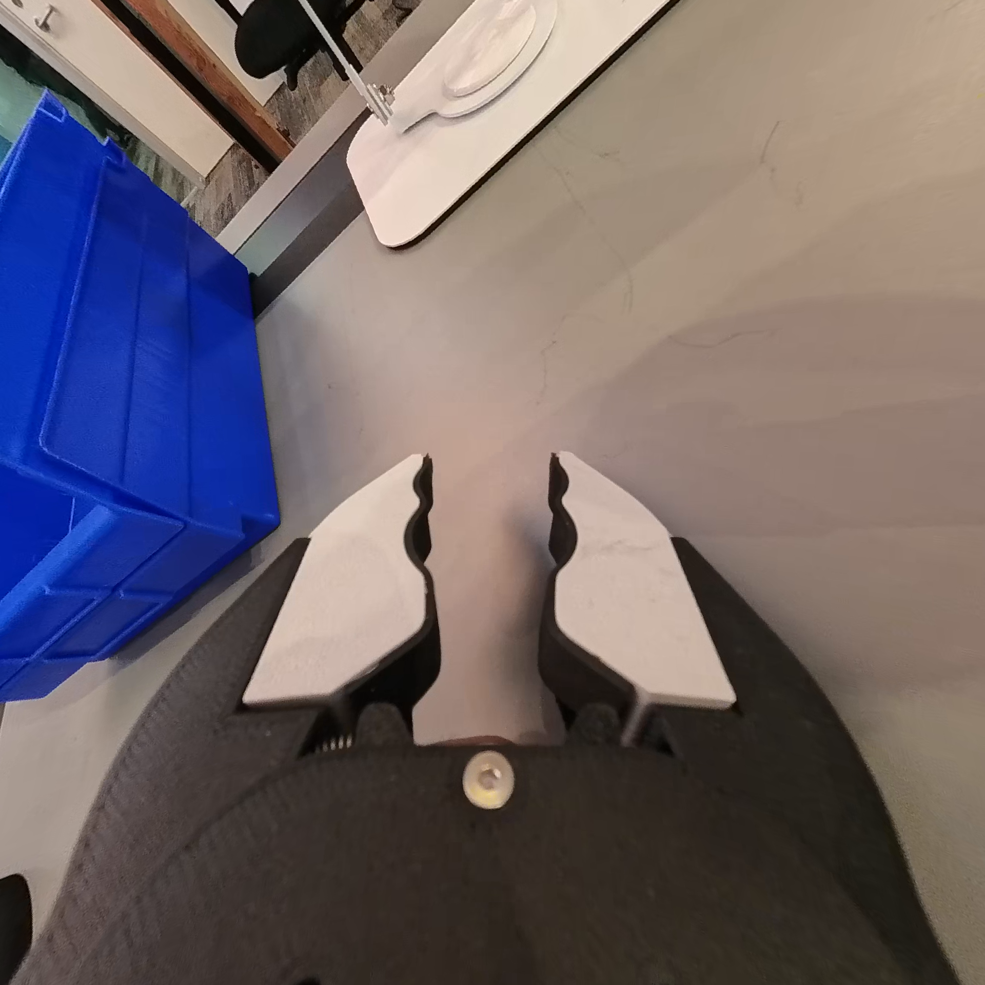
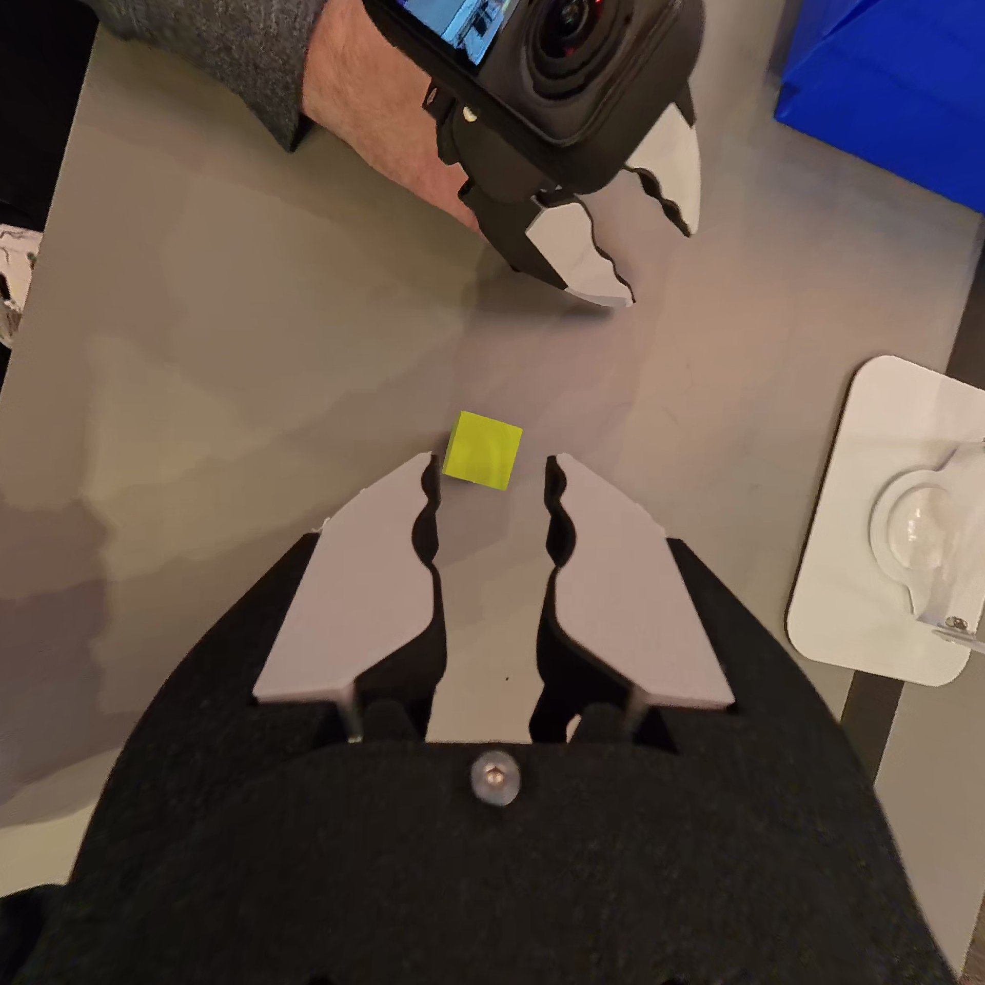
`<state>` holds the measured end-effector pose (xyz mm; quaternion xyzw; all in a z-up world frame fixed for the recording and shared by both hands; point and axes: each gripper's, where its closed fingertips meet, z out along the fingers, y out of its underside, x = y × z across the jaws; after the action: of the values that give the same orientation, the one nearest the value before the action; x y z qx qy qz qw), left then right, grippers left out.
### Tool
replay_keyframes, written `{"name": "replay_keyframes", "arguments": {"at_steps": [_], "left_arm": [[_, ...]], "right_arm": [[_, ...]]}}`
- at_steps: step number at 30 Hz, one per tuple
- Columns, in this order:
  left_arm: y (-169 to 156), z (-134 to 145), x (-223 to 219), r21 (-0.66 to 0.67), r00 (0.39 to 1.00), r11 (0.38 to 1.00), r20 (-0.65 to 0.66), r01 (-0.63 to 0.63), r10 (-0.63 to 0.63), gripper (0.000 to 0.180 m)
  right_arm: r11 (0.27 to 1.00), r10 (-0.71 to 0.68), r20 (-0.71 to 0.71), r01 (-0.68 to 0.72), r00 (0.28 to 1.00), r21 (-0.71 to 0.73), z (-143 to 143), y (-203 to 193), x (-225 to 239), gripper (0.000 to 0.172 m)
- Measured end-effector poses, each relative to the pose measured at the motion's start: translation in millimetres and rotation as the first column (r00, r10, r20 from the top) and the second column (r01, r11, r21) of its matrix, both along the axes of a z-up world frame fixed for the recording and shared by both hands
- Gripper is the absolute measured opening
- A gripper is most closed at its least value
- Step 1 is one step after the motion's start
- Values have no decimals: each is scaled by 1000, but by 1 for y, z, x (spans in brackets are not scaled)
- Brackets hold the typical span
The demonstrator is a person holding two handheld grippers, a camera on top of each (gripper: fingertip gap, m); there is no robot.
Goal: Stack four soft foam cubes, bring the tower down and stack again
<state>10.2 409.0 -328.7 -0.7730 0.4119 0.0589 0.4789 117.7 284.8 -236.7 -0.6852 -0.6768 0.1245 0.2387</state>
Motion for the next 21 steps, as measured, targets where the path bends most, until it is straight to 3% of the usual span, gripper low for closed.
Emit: {"name": "replay_keyframes", "arguments": {"at_steps": [5, 9, 13, 17, 19, 21], "left_arm": [[0, 0, 0, -3, 1000, 1000, 2, -1, 1, 41], [0, 0, 0, -3, 1000, 1000, 2, -2, 2, 41], [0, 0, 0, 1, 1000, 1000, 0, -2, 2, 41], [0, 0, 0, 10, 1000, 1000, -6, -4, 4, 41], [0, 1, 0, 16, 1000, 1000, -12, -5, 5, 40], [0, 0, 0, 16, 1000, 1000, -23, -5, 6, 35]], "right_arm": [[984, -173, -92, 176, 981, 22, 11, 7, 22, 35], [915, -396, -134, 402, 908, 18, 1, 13, 59, 32], [779, -613, -185, 627, 768, 18, -22, 15, 109, 28], [587, -790, -192, 809, 582, 37, -57, 18, 175, 20], [472, -859, -211, 881, 467, 26, -68, 15, 208, 6], [401, -886, -262, 916, 382, -23, -73, 10, 228, 0]]}}
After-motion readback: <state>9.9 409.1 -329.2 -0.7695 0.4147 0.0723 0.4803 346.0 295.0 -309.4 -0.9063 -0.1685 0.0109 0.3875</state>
